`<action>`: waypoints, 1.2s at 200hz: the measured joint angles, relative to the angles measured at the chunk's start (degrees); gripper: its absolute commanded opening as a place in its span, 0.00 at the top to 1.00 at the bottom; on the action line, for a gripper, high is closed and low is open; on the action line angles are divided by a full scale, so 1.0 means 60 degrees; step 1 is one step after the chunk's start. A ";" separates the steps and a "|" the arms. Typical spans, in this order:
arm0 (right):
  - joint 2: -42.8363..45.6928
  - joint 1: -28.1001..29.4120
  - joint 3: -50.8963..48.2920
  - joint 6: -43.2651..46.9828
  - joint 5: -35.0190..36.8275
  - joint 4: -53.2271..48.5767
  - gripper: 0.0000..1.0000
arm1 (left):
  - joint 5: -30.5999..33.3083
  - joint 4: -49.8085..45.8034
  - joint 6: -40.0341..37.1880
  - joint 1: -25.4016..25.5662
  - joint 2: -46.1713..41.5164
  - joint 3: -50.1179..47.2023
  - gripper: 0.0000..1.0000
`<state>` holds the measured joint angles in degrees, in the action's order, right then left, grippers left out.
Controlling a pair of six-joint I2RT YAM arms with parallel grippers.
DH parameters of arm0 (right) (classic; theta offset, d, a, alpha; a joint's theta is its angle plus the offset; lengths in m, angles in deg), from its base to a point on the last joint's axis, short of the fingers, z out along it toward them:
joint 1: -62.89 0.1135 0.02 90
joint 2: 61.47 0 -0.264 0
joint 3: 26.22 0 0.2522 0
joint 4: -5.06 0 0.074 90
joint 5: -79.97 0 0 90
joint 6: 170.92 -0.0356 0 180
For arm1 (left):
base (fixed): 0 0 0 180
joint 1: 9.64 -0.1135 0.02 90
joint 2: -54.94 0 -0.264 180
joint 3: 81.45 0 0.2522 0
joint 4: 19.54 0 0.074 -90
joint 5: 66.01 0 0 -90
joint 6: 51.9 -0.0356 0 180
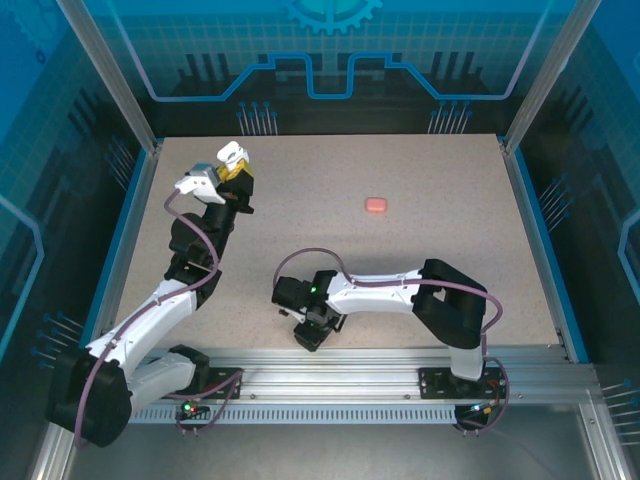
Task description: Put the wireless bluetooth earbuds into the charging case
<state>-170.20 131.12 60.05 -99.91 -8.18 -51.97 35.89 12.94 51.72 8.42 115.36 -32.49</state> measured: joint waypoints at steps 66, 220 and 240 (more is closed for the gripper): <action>-0.0157 0.0000 0.0040 0.0000 -0.0106 0.0040 0.59 | 0.0000 0.0004 0.0000 0.0000 0.0051 0.0000 1.00; 0.2240 -0.1144 -0.0076 -0.0011 0.0375 -0.0066 0.80 | -0.0182 0.0004 0.0004 0.0025 0.0222 0.0058 1.00; 0.3413 -0.1938 -0.0047 -0.0073 0.0401 -0.0025 0.81 | -0.0324 -0.0007 0.0004 0.0055 0.0317 0.0160 1.00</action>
<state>-149.72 119.49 59.76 -100.34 -5.78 -52.12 33.95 12.89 51.75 8.75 117.26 -31.53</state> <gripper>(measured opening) 0.197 0.235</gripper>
